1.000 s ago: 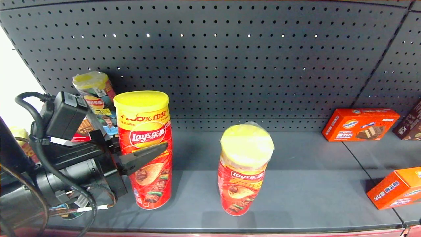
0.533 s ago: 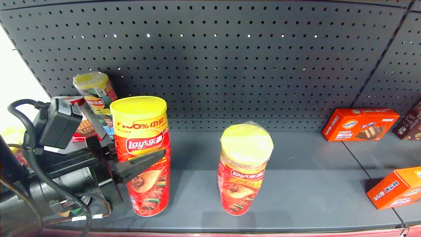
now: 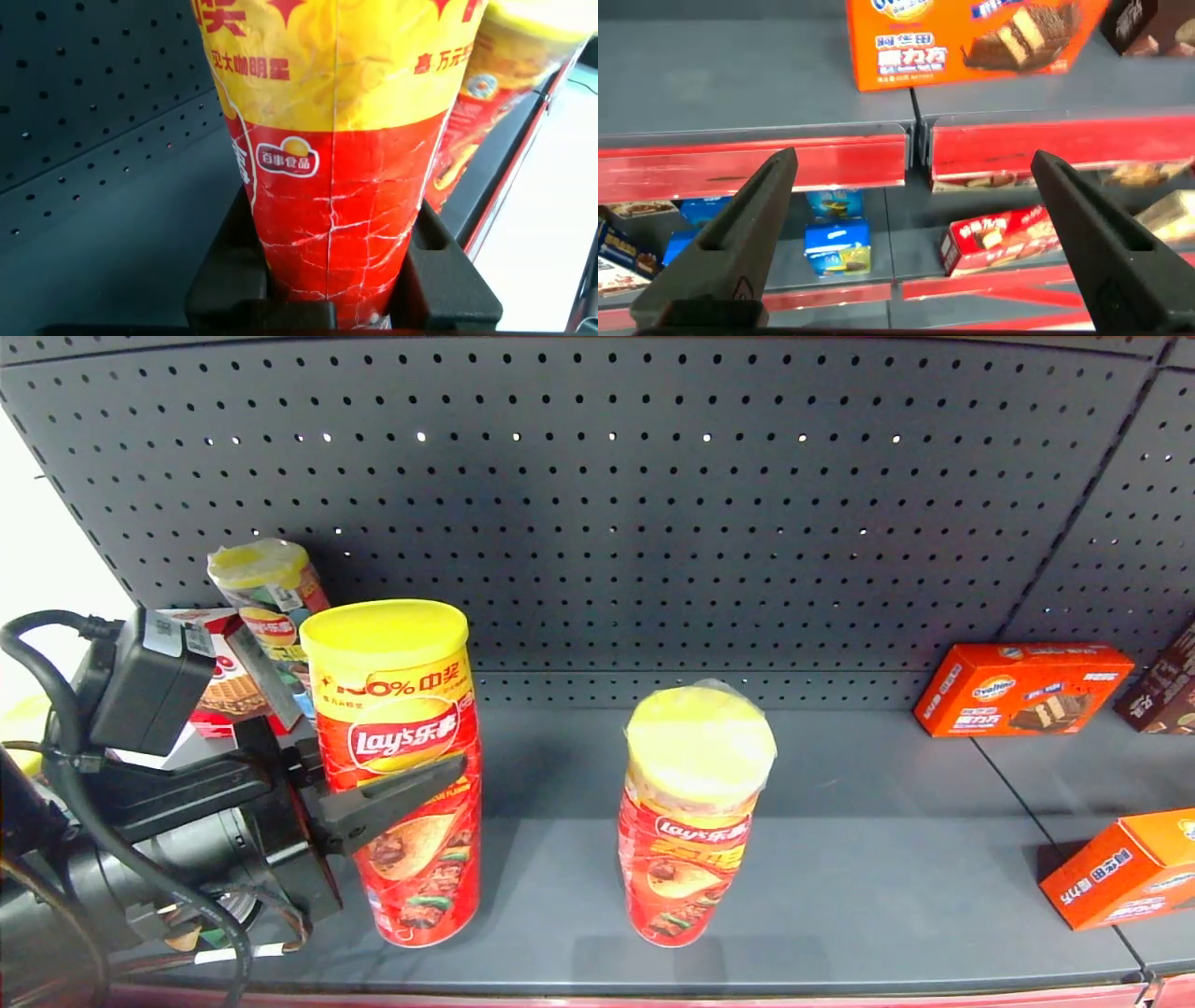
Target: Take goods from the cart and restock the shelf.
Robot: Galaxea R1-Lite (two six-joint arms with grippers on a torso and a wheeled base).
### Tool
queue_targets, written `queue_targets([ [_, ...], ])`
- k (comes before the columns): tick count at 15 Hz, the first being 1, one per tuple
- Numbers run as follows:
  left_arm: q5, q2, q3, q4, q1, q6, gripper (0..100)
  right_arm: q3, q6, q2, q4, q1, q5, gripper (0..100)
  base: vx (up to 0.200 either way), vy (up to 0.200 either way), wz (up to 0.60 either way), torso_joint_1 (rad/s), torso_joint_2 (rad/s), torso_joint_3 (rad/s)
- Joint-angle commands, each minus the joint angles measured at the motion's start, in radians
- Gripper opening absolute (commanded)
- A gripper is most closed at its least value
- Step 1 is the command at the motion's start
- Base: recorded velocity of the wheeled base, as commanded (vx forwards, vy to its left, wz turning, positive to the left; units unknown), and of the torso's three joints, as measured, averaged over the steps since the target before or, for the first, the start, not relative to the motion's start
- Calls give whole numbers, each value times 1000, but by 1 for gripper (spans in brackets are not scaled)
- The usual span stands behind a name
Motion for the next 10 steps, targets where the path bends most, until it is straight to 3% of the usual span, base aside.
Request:
queue_targets([
  [1, 0, 0, -1, 0, -2, 0, 0, 1, 6, 6, 0, 0, -2, 100, 0, 0, 0, 0, 0, 0],
  [10, 18, 172, -269, 1, -3, -5, 0, 1, 6, 6, 0, 0, -2, 100, 0, 0, 0, 0, 0, 0],
])
